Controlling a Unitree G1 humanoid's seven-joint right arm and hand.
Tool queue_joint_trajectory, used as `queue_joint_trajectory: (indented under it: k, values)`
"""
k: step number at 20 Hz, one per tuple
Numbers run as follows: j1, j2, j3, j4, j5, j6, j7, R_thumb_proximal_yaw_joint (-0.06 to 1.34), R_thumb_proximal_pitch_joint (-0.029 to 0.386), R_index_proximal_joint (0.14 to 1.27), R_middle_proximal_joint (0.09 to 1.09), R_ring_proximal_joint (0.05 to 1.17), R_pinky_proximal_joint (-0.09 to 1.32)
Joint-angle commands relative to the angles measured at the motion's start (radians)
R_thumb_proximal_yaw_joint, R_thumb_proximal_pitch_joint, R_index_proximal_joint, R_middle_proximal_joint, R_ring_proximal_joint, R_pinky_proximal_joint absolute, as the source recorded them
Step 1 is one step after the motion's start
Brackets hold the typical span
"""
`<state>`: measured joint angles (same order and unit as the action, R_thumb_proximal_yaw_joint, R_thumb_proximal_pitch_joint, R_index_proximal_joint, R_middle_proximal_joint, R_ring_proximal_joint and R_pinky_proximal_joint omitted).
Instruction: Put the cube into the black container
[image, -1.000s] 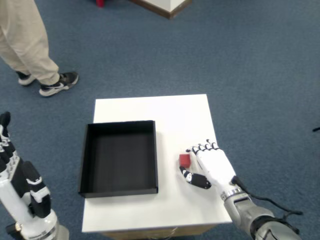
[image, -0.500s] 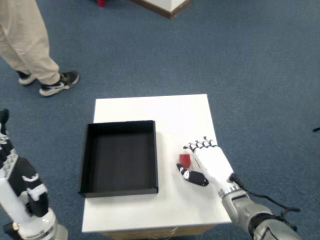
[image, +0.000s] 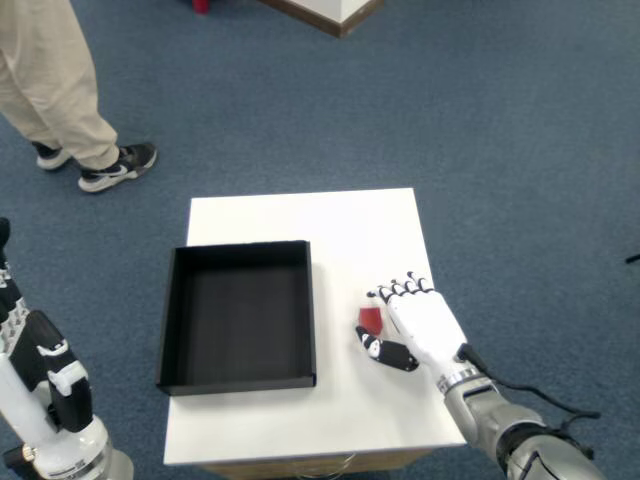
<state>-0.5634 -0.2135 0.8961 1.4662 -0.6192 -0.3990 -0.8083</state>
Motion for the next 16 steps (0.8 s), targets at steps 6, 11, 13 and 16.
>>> queue_joint_trajectory:
  k: [6,11,13,16]
  values:
    - [-0.009,-0.043,-0.011,-0.008,0.012,0.018,0.015,0.58,0.146,0.42,0.31,0.27,0.1]
    - [0.008,-0.046,-0.02,-0.007,0.019,0.04,0.045,0.58,0.145,0.42,0.32,0.27,0.09]
    - [0.01,-0.047,-0.027,-0.009,0.024,0.044,0.056,0.58,0.145,0.42,0.32,0.27,0.09]
    - [0.013,-0.046,-0.035,-0.012,0.029,0.049,0.067,0.58,0.146,0.43,0.32,0.27,0.09]
